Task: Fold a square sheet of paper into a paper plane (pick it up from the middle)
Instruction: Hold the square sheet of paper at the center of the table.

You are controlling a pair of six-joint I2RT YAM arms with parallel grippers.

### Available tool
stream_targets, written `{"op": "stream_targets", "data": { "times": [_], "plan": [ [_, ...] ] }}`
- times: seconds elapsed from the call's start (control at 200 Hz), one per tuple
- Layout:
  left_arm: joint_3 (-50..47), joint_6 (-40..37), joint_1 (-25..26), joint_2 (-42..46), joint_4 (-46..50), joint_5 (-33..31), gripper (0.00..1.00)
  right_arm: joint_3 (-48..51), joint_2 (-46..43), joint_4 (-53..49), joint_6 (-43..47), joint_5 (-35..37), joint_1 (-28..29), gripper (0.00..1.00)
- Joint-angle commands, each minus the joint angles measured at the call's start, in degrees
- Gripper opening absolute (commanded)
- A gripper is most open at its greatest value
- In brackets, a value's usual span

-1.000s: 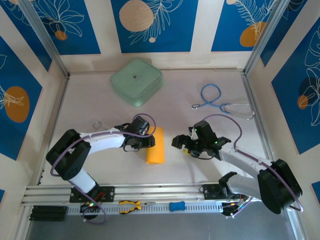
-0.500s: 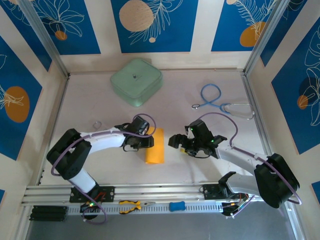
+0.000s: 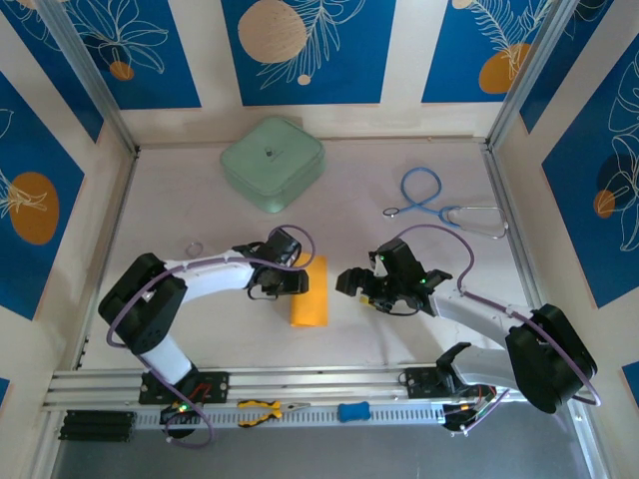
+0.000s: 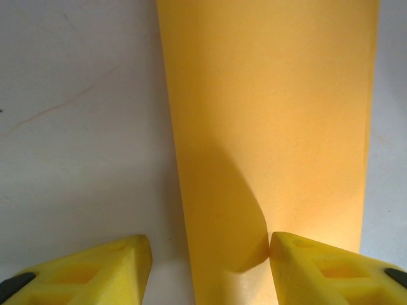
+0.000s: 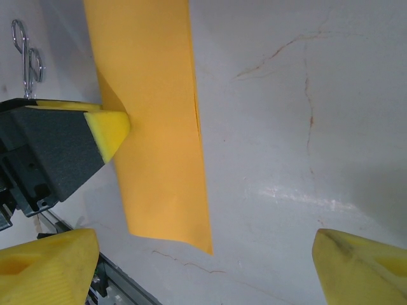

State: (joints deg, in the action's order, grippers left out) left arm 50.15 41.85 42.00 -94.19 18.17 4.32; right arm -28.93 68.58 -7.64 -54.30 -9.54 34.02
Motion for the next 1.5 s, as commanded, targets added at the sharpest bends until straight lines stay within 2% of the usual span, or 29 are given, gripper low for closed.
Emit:
{"op": "stream_targets", "data": {
  "times": [0.0, 0.565, 1.495],
  "plan": [
    [0.9, -1.0, -0.3, -2.2, 2.6, -1.9, 0.54, -1.2, 0.0, -0.4, -0.3, 0.3, 0.3, 0.88],
    [4.3, -6.2, -0.4, -6.2, 5.2, -2.7, 0.57, -1.2, -0.5, -1.2, -0.4, 0.8, 0.3, 0.88],
    [4.4, -4.4, -0.6, -7.5, 4.0, -2.9, 0.59, -1.8, 0.3, -0.9, -0.2, 0.6, 0.3, 0.88]
  ]
}}
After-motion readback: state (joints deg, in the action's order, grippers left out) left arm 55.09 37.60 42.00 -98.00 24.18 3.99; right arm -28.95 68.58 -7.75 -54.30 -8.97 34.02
